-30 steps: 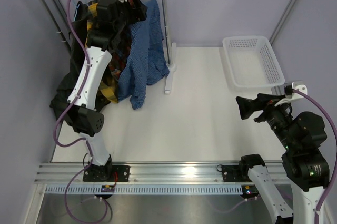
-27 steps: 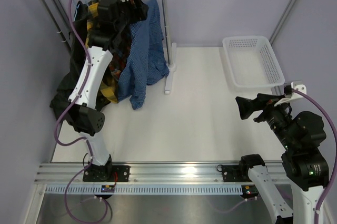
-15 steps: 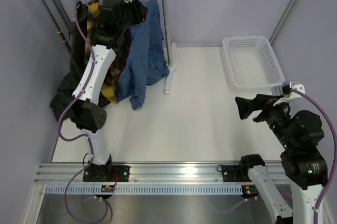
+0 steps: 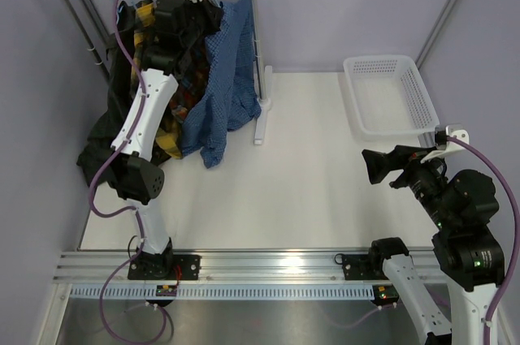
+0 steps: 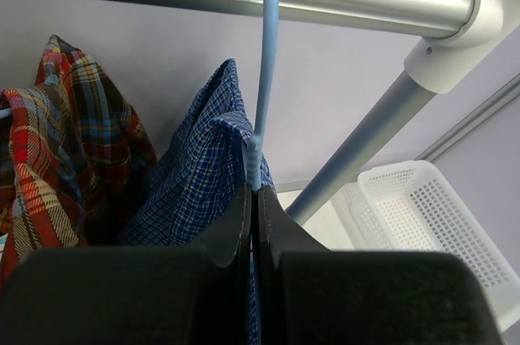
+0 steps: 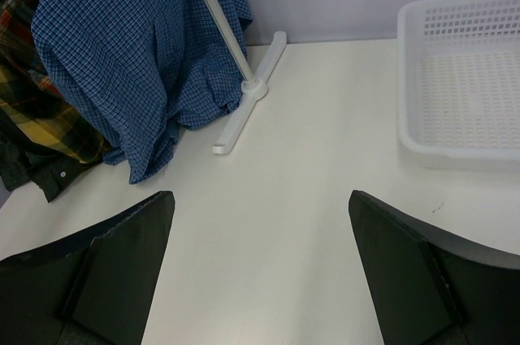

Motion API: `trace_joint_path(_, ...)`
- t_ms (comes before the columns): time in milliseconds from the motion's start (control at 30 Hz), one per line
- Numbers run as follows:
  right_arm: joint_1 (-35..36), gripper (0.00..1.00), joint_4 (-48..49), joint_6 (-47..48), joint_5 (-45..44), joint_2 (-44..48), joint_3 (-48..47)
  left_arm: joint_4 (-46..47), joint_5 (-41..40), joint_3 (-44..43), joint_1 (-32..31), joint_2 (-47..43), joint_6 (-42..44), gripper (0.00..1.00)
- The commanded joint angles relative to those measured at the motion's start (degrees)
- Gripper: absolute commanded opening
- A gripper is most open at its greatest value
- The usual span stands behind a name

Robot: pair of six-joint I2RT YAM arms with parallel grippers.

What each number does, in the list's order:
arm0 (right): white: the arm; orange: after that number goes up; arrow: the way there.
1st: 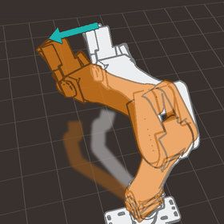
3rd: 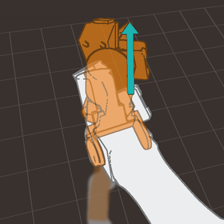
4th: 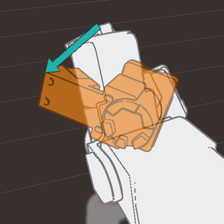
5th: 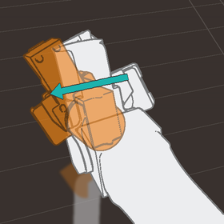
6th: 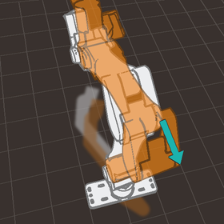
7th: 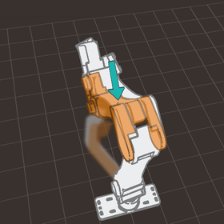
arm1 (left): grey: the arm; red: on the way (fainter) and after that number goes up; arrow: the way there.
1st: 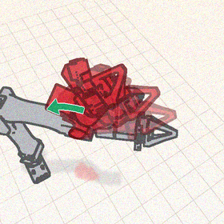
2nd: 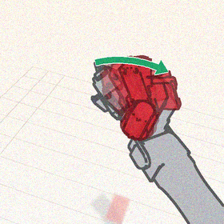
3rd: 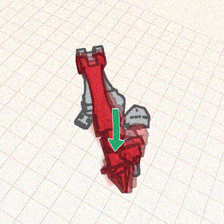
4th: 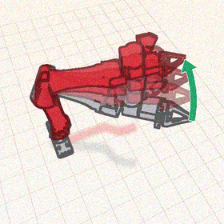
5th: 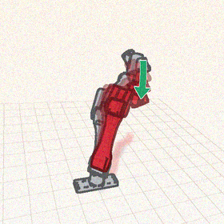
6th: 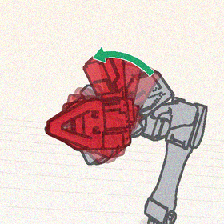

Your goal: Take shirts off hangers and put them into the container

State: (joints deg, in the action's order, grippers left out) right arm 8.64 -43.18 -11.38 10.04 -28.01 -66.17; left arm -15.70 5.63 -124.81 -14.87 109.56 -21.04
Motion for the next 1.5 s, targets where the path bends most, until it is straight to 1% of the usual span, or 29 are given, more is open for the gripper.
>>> trace_joint_path(0, 0.76, 0.99, -1.03, 0.39, 0.42, 0.67, -0.01, 6.39, 0.61, -3.86, 0.37, -5.05, -0.5, 0.0)
trace_joint_path(167, 0.76, 0.99, -0.51, 0.48, 0.85, 1.03, 0.52, 6.39, -0.27, -2.02, 0.37, -10.75, 1.43, 0.0)
trace_joint_path(367, 0.76, 0.99, -0.15, 0.3, 1.65, 1.38, 0.96, 5.95, 0.52, -0.08, 0.37, -14.19, 4.6, 0.0)
trace_joint_path(433, 0.76, 0.99, -0.41, 0.21, 1.38, 1.38, 0.69, 4.2, 1.05, 1.93, 0.37, -16.03, 4.6, 0.0)
trace_joint_path(500, 0.76, 0.99, -1.03, -0.05, 0.68, 0.94, -0.09, 2.53, 1.14, 4.91, 0.37, -18.05, 4.69, 0.0)
trace_joint_path(533, 0.76, 0.99, -1.38, 0.04, 0.59, 0.77, -0.45, 2.0, 1.14, 8.76, 0.37, -20.67, 5.21, 0.0)
trace_joint_path(600, 0.76, 0.99, -2.0, 0.82, 1.9, 0.33, -1.33, -0.19, 1.58, 12.65, 0.37, -23.76, 6.09, 0.0)
trace_joint_path(633, 0.76, 0.99, -2.08, 0.83, 2.0, 0.06, -1.5, -1.25, 1.93, 14.41, 0.37, -27.17, 7.4, 0.0)
trace_joint_path(700, 0.76, 1.0, -2.17, 0.91, 3.3, -0.55, -2.12, -3.88, 2.54, 20.03, 0.37, -31.05, 8.81, 0.0)
trace_joint_path(733, 0.76, 0.99, -2.17, 1.18, 4.36, -0.73, -2.29, -4.68, 3.59, 22.05, 0.37, -33.16, 10.21, 0.0)
trace_joint_path(767, 0.76, 0.99, -2.0, 1.27, 5.59, -0.9, -2.56, -5.21, 4.64, 26.16, 0.37, -37.44, 11.01, 0.0)
trace_joint_path(800, 0.67, 0.99, -1.82, 1.79, 8.21, -1.34, -2.73, -6.08, 5.87, 28.29, 0.28, -39.84, 11.8, 0.0)
trace_joint_path(833, 0.76, 0.99, -1.21, 1.97, 9.54, -1.61, -3.43, -6.27, 8.93, 30.49, 0.2, -42.04, 13.29, 0.0)
trace_joint_path(867, 0.76, 0.99, -0.77, 1.8, 10.86, -1.96, -3.79, -6.36, 10.44, 32.6, 0.28, -46.32, 13.91, 0.0)
trace_joint_path(900, 0.76, 0.99, -0.33, 1.36, 12.7, -2.83, -4.14, -6.97, 14.11, 36.53, 0.28, -48.37, 15.57, 0.0)
trace_joint_path(967, 0.76, 1.0, 1.08, -0.56, 13.77, -4.5, -5.28, -7.41, 18.08, 40.33, 0.28, -54.06, 16.99, 0.0)
trace_joint_path(1000, 0.76, 0.99, 1.25, -1.45, 14.38, -5.38, -5.72, -7.41, 19.76, 43.83, 0.28, -55.66, 17.69, 0.0)
trace_joint_path(1100, 0.76, 0.99, 2.66, -3.29, 18.76, -9.77, -8.0, -7.5, 28.88, 48.68, 0.28, -59.97, 17.7, 0.0)
trace_joint_path(1167, 0.76, 0.99, 4.15, -6.1, 20.1, -13.89, -9.76, -7.59, 31.19, 50.19, -0.07, -61.04, 17.26, 0.0)
trace_joint_path(1233, 0.76, 0.99, 6.25, -8.65, 22.82, -16.45, -11.86, -7.5, 29.54, 51.6, -1.9, -61.48, 17.78, 0.0)
trace_joint_path(1300, 1.02, 0.99, 7.75, -10.41, 22.13, -19.62, -13.1, -7.5, 26.82, 52.04, -4.28, -59.74, 19.36, 0.0)
trace_joint_path(1400, 2.07, 1.0, 8.99, -11.12, 20.19, -24.36, -17.22, -7.5, 24.44, 49.5, -7.87, -55.87, 18.93, 0.0)
trace_joint_path(1433, 2.6, 0.99, 9.16, -11.21, 20.19, -25.85, -20.02, -7.5, 24.08, 48.36, -8.76, -53.16, 18.75, 0.0)
trace_joint_path(1467, 3.48, 0.99, 8.99, -11.47, 19.67, -27.35, -21.35, -7.41, 23.12, 45.91, -9.9, -51.91, 18.67, 0.0)
